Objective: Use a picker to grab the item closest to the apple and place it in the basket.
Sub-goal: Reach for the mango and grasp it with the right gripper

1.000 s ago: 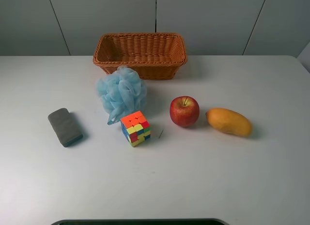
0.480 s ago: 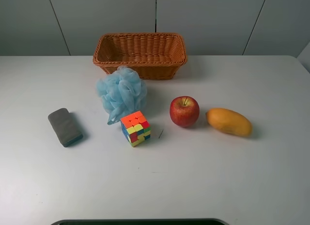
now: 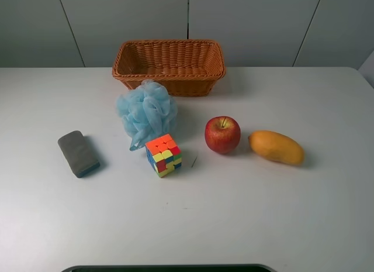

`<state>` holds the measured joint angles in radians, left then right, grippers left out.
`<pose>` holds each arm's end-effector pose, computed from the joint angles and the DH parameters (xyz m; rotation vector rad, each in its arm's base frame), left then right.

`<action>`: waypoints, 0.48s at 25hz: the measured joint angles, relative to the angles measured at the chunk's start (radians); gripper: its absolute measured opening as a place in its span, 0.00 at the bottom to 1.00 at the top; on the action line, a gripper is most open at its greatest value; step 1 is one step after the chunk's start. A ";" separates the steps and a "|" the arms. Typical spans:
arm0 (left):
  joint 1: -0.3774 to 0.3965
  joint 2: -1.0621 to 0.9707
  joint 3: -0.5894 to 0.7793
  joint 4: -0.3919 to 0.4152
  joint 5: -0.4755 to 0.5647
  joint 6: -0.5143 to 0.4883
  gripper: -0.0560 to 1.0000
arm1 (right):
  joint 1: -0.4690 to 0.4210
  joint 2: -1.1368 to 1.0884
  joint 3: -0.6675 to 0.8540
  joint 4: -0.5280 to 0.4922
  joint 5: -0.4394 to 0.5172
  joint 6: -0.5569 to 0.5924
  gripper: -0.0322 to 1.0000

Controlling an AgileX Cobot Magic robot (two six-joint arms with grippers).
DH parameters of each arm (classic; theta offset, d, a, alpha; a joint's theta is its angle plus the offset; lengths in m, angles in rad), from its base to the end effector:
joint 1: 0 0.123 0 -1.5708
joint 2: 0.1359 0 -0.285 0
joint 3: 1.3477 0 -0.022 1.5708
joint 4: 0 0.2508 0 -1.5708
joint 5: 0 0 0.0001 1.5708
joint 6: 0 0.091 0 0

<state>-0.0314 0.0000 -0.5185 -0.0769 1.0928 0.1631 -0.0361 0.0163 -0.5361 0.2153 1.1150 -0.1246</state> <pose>-0.0087 -0.0059 0.2800 0.2054 2.0452 -0.0105 -0.0092 0.0178 0.2845 -0.1108 2.0603 0.1597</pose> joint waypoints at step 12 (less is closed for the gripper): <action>0.000 0.000 0.000 0.000 0.000 0.002 0.74 | 0.000 0.491 -0.135 0.101 0.030 -0.373 0.71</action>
<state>-0.0314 0.0000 -0.5185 -0.0769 1.0928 0.1650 -0.0361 0.5075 -0.6712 0.3164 1.1450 -0.4977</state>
